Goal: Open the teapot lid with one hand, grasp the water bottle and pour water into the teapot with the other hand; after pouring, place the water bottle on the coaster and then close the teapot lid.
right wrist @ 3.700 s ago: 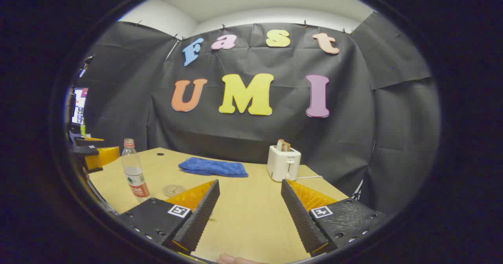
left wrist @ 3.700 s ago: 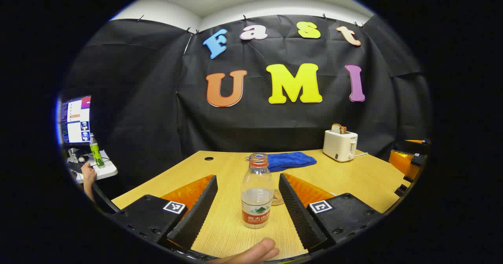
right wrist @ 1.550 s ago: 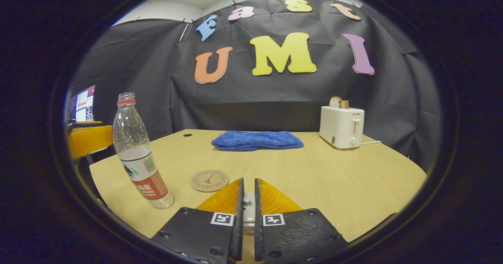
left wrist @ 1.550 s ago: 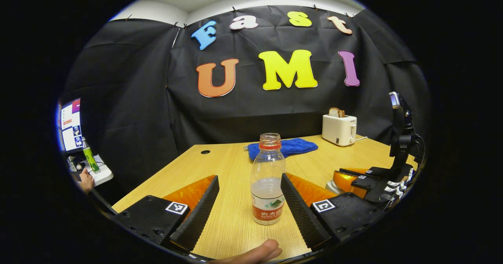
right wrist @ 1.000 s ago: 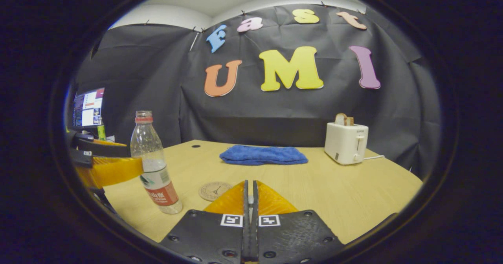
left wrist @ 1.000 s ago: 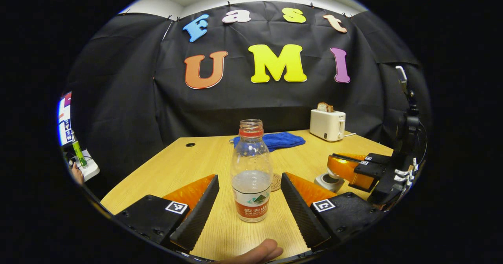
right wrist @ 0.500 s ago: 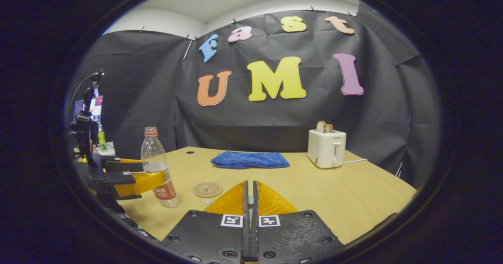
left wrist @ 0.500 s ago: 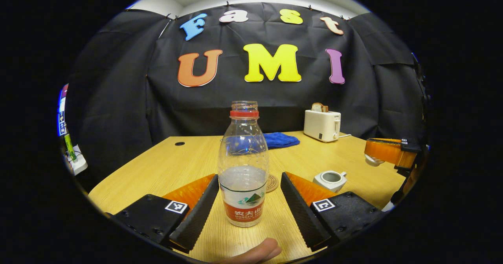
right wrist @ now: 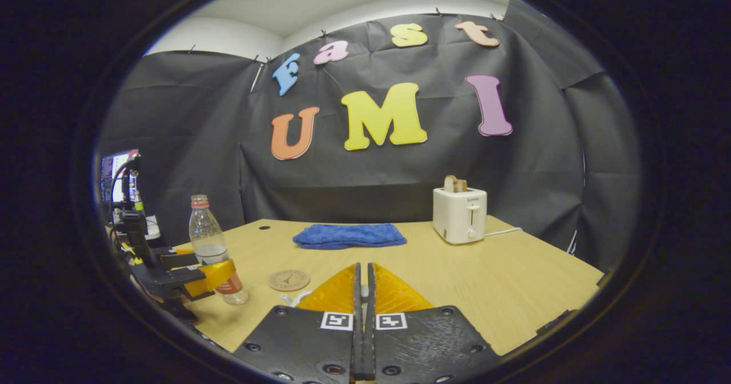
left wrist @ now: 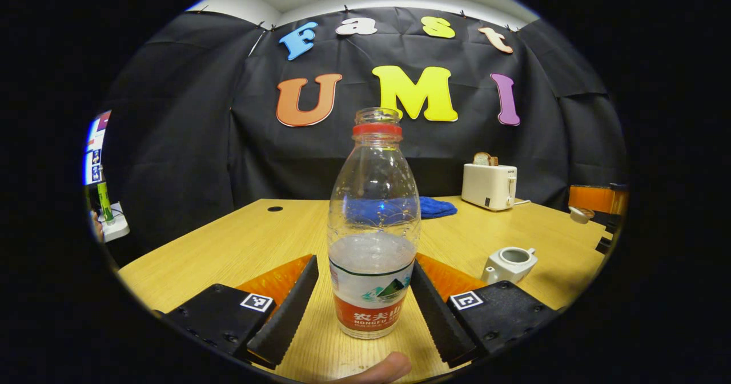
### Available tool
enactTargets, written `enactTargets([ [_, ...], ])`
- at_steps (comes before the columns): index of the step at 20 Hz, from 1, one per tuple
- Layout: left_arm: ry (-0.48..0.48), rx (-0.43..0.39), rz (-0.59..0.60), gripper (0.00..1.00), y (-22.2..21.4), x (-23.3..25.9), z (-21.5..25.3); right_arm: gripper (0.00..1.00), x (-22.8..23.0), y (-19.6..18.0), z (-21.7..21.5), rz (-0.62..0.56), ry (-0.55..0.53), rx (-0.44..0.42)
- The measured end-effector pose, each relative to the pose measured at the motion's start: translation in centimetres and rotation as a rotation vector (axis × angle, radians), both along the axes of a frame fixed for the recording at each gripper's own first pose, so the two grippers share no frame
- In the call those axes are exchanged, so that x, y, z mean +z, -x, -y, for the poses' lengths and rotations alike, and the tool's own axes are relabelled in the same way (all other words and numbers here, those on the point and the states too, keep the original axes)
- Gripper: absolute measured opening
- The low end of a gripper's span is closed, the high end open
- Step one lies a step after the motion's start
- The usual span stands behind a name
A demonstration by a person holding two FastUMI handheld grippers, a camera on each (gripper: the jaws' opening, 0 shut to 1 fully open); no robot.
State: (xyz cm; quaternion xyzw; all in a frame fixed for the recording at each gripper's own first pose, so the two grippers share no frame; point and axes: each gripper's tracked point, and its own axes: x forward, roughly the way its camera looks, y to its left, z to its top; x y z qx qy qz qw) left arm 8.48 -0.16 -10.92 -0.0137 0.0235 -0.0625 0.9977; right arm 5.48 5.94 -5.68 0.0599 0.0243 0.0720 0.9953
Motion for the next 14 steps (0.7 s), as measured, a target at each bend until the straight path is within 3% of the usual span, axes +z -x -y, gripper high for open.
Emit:
enactTargets([
  [2, 0.005, -0.02, 0.015, 0.93, 0.3, 0.4, 0.5, 0.0, 0.0, 0.1, 0.2, 0.001, 0.002, -0.001],
  [4, 0.001, -0.023, 0.007, 0.8, 0.3, 0.4, 0.6, 0.0, 0.1, 0.0, 0.3, 0.002, -0.002, -0.003],
  [6, -0.028, -0.008, -0.016, 0.78, 0.7, 0.4, 0.5, 0.0, 0.3, -0.1, 0.7, 0.004, -0.004, -0.007],
  [10, -0.189, 0.089, 0.026, 0.77, 1.7, 3.0, -0.8, 0.0, 0.4, -0.3, 1.8, 0.001, -0.006, -0.025],
  [14, -0.335, 0.122, -0.016, 0.77, 2.1, 2.4, -0.8, 0.0, -0.2, -0.6, 3.6, -0.017, 0.016, -0.074],
])
